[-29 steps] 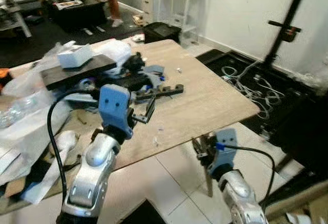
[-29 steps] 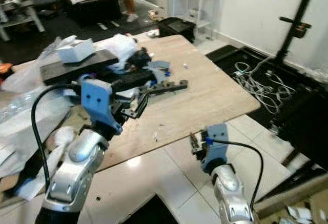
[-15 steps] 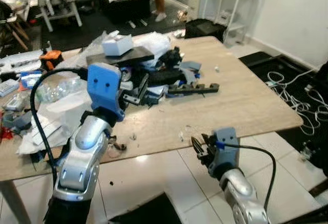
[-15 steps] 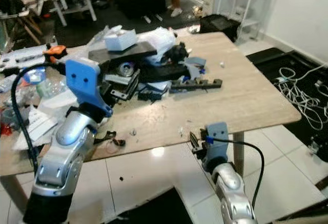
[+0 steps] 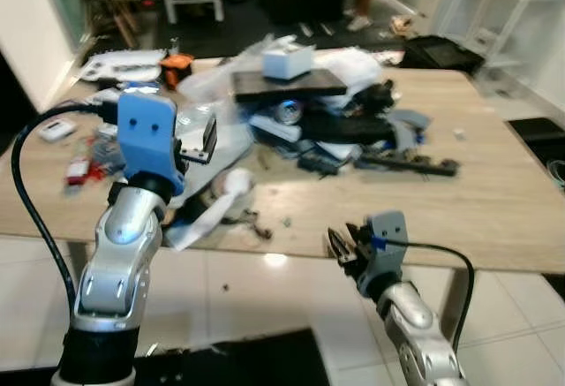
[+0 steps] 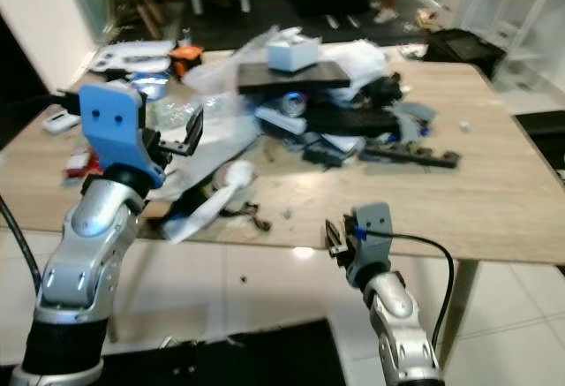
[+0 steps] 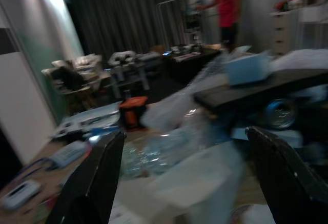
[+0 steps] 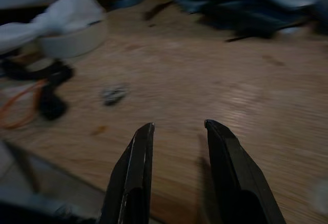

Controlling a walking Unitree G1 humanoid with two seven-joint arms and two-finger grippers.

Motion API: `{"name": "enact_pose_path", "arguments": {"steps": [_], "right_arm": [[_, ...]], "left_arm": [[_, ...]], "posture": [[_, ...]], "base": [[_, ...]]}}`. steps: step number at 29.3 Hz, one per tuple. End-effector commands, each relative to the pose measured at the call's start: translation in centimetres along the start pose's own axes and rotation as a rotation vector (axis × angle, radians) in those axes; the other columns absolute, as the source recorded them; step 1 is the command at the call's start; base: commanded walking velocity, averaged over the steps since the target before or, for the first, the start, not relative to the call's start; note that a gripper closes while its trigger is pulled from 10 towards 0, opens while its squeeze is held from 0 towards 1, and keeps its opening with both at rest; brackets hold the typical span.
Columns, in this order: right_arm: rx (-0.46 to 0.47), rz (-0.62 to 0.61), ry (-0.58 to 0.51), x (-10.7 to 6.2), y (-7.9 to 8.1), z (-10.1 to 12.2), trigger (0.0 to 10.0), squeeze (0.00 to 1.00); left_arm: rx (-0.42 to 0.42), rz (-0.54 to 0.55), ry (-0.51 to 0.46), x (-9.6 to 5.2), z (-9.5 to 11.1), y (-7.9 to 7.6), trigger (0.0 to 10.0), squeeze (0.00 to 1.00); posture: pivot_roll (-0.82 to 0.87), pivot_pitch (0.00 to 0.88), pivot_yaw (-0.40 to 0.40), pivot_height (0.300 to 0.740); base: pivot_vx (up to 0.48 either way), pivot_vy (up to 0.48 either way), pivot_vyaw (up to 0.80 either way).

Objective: Picking trash to rubbish bin

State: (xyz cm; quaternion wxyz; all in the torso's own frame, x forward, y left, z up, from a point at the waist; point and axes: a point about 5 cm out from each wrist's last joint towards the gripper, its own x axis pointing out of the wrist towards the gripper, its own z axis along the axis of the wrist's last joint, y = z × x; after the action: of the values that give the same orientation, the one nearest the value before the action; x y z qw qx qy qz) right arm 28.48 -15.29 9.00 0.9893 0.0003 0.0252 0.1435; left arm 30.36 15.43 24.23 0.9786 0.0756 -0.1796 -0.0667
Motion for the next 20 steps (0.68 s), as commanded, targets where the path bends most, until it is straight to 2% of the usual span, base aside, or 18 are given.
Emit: {"name": "enact_pose_path", "arguments": {"steps": [1, 5, 7, 12, 20], "right_arm": [[0.010, -0.004, 0.026, -0.2, -0.1, -0.5, 10.0, 0.00], [0.010, -0.005, 0.029, -0.2, -0.2, -0.5, 10.0, 0.00], [0.049, -0.047, 0.036, -0.3, -0.7, -0.7, 10.0, 0.00], [0.059, -0.047, 0.038, -0.3, -0.8, -0.6, 10.0, 0.00], [0.067, -0.048, 0.051, -0.3, -0.8, -0.7, 10.0, 0.00]], "left_arm": [[0.035, 0.041, 0.047, 0.2, -0.6, 0.7, 10.0, 0.00], [0.052, 0.105, 0.086, 0.2, -1.0, 1.8, 10.0, 0.00], [0.046, 0.183, 0.172, -0.4, -2.1, 3.4, 10.0, 0.00], [0.042, 0.244, 0.234, -1.2, -2.9, 4.4, 10.0, 0.00], [0.049, 0.210, 0.227, -0.9, -2.7, 3.6, 10.0, 0.00]], "posture": [[0.05, 0.072, 0.024, 0.740], [0.05, 0.072, 0.024, 0.740], [0.06, 0.084, 0.015, 0.740], [0.06, 0.094, 0.013, 0.740], [0.05, 0.099, 0.013, 0.740]], "base": [[0.000, 0.000, 0.80], [0.000, 0.000, 0.80], [0.000, 0.000, 0.00], [0.000, 0.000, 0.00], [0.000, 0.000, -0.69]]}}
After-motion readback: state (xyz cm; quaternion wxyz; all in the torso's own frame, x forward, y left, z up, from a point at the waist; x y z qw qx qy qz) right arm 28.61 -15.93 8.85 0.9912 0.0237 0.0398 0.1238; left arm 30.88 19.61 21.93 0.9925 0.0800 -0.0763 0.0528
